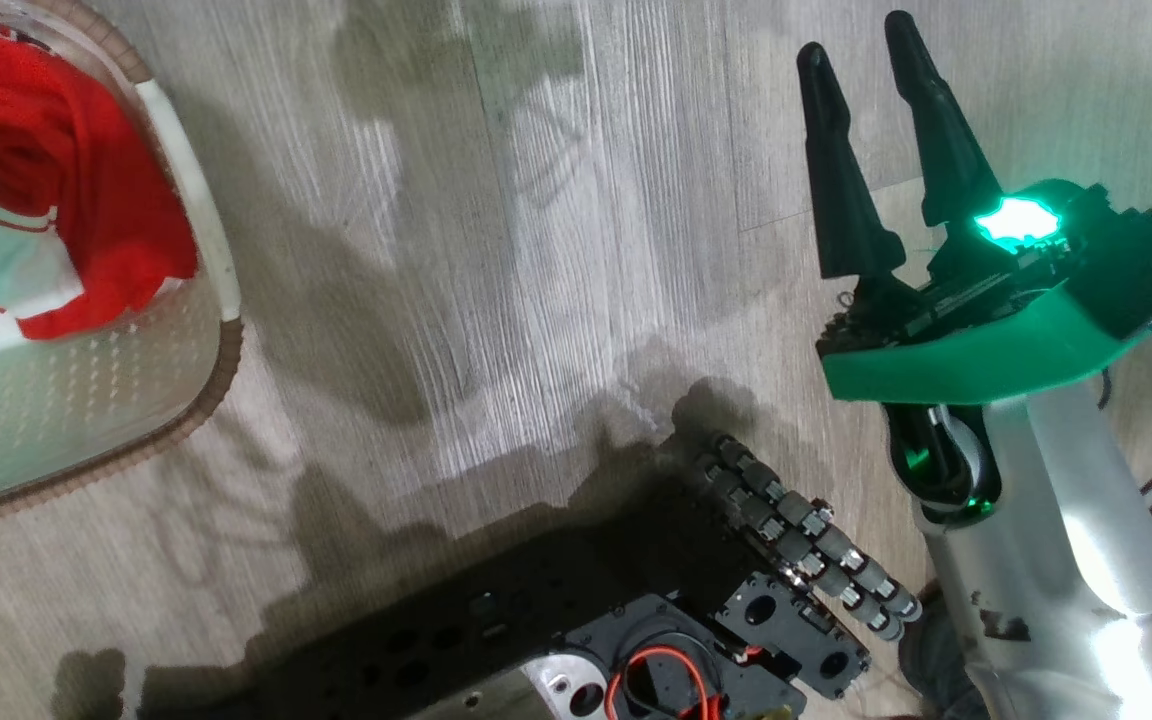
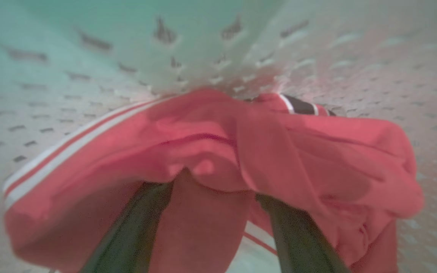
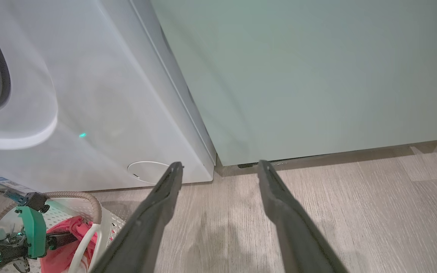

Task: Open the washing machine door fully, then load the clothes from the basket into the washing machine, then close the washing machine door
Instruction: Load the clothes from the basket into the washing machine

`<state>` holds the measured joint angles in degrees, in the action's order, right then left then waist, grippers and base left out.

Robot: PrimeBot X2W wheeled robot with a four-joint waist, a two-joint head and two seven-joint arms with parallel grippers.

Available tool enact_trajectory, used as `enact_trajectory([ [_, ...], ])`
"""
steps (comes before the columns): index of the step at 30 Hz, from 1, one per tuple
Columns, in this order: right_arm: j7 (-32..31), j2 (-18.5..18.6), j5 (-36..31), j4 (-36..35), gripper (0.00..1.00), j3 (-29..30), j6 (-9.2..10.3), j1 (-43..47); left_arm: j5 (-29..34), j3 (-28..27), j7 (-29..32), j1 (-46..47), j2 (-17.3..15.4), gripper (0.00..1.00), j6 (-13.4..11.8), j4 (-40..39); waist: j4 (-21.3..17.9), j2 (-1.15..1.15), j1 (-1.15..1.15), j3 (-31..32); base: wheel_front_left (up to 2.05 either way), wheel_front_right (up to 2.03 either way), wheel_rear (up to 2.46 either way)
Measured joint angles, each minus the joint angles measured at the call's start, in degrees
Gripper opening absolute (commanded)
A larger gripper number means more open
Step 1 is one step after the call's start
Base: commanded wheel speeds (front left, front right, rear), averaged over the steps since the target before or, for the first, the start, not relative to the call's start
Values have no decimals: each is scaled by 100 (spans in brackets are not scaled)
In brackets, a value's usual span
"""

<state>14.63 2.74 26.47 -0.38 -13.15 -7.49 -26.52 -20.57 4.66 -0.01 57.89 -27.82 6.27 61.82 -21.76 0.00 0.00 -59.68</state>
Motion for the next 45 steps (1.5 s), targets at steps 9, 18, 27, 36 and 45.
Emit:
enact_trajectory([
  [9,0,0,31,30,100,12,0,0,100,147,36,8,-48,0,-178,189,4,0,0,93,0,0,0],
  [18,0,0,-186,71,100,302,0,11,89,248,-533,-298,390,0,-252,118,314,0,0,468,0,0,0],
  [27,0,1,-588,175,100,633,0,302,-53,296,-1114,-1009,984,0,-330,-363,767,0,0,1216,0,0,0],
  [36,0,2,-806,304,100,942,0,765,-297,82,-1419,-1910,1440,0,-594,-1950,1187,0,-1,2160,0,0,0],
  [45,-62,1,-1006,348,100,1106,0,1106,-142,-118,-1427,-2980,1595,0,-912,-4086,1465,1,-1,2972,0,0,0],
])
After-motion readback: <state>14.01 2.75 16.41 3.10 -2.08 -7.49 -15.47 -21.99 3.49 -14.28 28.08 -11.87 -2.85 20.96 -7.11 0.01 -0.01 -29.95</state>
